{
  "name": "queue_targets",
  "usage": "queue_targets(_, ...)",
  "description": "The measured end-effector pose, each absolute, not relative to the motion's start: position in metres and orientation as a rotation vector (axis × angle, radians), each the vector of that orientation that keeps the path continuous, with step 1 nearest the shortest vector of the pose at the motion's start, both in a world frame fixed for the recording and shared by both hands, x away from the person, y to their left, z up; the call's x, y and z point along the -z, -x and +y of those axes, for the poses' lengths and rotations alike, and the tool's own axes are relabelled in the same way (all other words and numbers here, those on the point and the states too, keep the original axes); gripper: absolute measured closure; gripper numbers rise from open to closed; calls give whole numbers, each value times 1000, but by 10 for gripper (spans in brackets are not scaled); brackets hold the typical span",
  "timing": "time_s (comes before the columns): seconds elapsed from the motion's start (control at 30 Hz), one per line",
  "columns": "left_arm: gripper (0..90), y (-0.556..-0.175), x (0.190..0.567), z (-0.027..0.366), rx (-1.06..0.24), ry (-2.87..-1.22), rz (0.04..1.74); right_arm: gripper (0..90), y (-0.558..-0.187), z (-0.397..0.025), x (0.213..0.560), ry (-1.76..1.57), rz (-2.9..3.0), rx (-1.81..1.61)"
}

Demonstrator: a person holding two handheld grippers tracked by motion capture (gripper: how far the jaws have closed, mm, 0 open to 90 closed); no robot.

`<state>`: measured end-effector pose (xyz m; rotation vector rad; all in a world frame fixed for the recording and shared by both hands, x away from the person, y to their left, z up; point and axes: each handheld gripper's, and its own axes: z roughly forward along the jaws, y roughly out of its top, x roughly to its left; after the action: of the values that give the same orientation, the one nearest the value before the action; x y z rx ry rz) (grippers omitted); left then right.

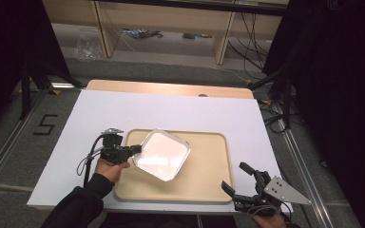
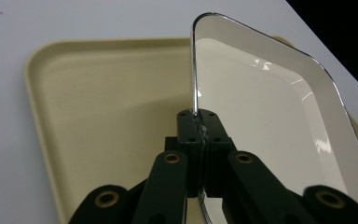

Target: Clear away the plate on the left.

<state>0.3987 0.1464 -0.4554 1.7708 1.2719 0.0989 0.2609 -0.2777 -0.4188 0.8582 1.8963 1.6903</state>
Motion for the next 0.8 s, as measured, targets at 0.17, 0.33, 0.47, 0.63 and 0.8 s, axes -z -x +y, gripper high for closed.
queue_targets(0.17,885,-395,461,130,-76,-1820,1243,152,-260,-279,418,-863,1895,-1665)
queue_targets(0.33,885,-395,467,116,-65,-1851,1235,152,-259,-278,419,-892,1905,-1684)
queue_targets(0.47,885,-395,471,110,-65,-1861,1243,152,-259,-278,419,-892,1906,-1683)
queue_targets(0.63,885,-391,482,99,-77,-1902,1253,152,-259,-278,419,-891,1904,-1686)
queue_targets(0.8,884,-391,485,98,-55,-1907,1252,152,-259,-278,419,-892,1905,-1684)
